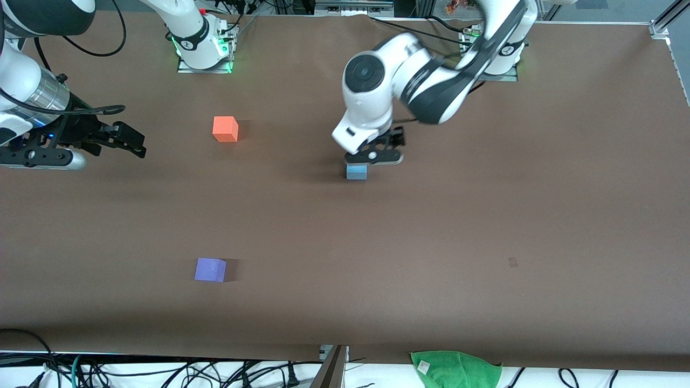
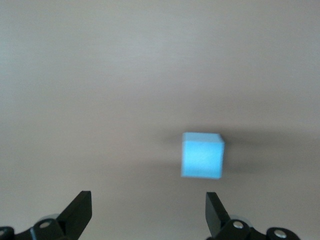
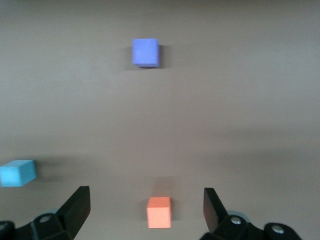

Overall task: Place blue block between orange and purple blocks
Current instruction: 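Raise the left gripper away while the right gripper reaches the cube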

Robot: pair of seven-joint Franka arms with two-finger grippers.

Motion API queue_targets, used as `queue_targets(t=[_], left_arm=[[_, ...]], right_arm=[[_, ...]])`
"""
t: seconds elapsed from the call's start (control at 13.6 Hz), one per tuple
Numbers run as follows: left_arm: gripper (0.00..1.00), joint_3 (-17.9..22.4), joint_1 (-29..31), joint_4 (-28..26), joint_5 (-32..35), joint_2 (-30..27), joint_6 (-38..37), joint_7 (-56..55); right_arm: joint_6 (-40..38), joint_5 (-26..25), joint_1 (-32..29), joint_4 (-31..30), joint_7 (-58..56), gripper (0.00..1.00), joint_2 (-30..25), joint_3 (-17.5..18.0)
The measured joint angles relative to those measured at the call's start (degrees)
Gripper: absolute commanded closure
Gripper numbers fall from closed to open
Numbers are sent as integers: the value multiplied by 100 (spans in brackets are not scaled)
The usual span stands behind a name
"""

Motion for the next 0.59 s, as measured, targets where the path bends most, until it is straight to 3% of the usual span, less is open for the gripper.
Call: queue_targets(t=[0.29,0.59], left_arm=[[0,82,529,885,-410,-499,-1377,809],[0,1167,718,880,-824,-1109,-1640,2731]], right_arm=[[111,66,-8,-23,-5,0,252,-1],[265,14,234,-101,-7,0,1307,79]])
